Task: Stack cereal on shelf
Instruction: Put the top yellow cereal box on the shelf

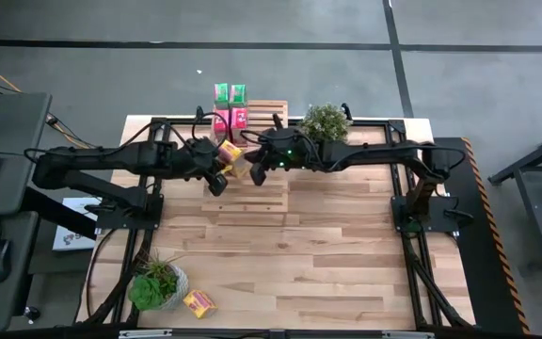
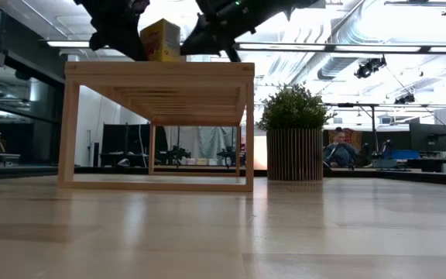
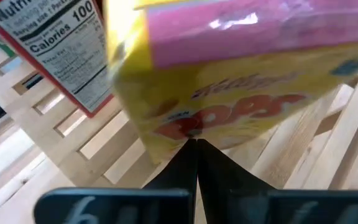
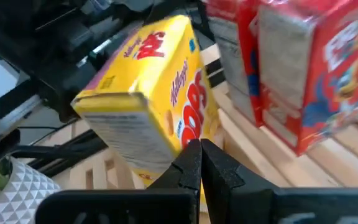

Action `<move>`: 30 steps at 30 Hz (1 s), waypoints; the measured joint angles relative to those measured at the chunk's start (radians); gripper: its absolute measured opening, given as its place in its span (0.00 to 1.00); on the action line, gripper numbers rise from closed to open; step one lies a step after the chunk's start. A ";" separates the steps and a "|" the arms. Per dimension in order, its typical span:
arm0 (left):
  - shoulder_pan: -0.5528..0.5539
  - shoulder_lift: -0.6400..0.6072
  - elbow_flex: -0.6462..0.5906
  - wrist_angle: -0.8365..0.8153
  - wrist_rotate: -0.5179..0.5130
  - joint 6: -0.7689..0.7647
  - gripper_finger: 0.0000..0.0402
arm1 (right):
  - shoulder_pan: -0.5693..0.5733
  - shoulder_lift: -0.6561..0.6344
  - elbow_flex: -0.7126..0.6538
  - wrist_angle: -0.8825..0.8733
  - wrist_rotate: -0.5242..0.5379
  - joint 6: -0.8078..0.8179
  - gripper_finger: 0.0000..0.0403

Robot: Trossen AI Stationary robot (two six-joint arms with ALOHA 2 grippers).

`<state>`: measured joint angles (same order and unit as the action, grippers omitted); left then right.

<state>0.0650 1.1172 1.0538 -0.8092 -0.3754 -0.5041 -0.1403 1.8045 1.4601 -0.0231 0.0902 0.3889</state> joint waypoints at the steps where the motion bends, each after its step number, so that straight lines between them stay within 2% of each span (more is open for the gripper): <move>1: 0.000 -0.002 0.000 -0.003 -0.003 0.001 0.00 | 0.004 0.006 0.000 0.008 -0.001 0.008 0.00; 13: 0.019 -0.045 0.000 -0.046 -0.132 0.061 0.00 | 0.044 0.030 0.000 0.052 -0.012 0.031 0.00; 26: 0.105 -0.046 0.000 -0.016 -0.124 0.188 0.00 | 0.042 0.030 -0.001 0.107 -0.005 0.055 0.00; 30: 0.115 -0.057 0.000 -0.005 -0.026 0.230 0.00 | 0.038 0.030 -0.001 0.074 -0.004 0.025 0.00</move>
<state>0.1799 1.0605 1.0538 -0.8144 -0.4017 -0.2737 -0.1023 1.8347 1.4593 0.0506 0.0859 0.4137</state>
